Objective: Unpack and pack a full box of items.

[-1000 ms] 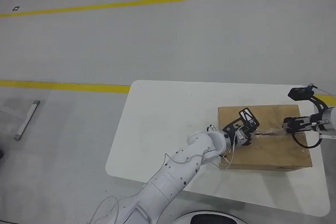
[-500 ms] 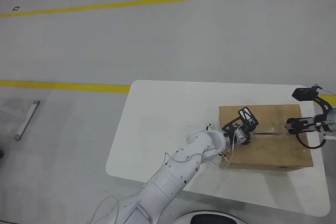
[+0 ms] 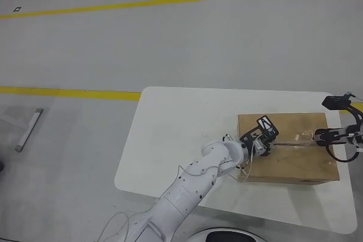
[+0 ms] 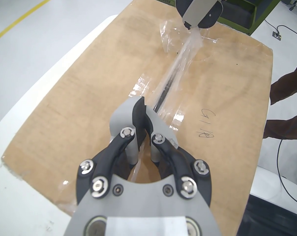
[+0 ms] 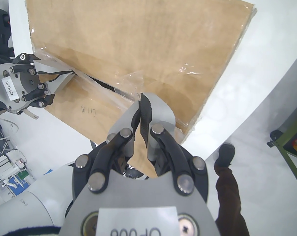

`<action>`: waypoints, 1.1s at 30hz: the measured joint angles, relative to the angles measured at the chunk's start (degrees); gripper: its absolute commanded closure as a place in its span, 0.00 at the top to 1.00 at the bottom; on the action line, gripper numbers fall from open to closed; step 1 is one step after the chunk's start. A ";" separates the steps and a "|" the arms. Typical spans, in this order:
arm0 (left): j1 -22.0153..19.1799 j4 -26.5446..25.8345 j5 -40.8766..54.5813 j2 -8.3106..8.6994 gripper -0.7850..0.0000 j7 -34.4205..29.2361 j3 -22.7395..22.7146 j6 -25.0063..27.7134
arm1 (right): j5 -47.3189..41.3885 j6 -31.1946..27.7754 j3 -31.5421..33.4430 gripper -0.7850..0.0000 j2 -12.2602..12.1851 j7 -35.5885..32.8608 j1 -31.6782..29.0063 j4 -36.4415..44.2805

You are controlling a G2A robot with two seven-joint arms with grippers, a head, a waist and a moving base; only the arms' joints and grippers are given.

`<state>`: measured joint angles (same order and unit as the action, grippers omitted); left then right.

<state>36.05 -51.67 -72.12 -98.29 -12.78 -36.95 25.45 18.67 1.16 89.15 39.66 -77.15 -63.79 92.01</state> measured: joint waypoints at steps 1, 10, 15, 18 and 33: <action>0.05 0.03 -0.03 -0.03 0.00 0.01 -0.04 0.04 | -0.02 0.01 0.16 0.00 -0.04 0.00 -0.15 0.03; 0.23 0.24 -0.47 -0.29 0.00 -0.22 -0.47 0.35 | -0.05 0.77 2.23 0.00 -0.53 0.04 -1.95 0.54; 0.34 0.25 -0.85 -0.39 0.00 -0.19 -0.75 0.58 | -0.16 1.59 3.64 0.00 -0.79 0.18 -3.14 1.38; 0.39 0.17 -0.91 -0.45 0.00 -0.31 -0.90 0.84 | -0.25 1.83 4.38 0.11 -0.95 0.15 -3.71 1.84; 0.73 -0.45 -1.58 -0.66 0.00 -0.43 -1.73 1.62 | -4.49 2.25 11.72 0.56 -1.65 2.54 -6.25 -0.75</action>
<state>36.78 -52.12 -73.69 -98.95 -13.21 -38.68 27.07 14.19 3.40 100.87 38.01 -74.61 -70.04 91.26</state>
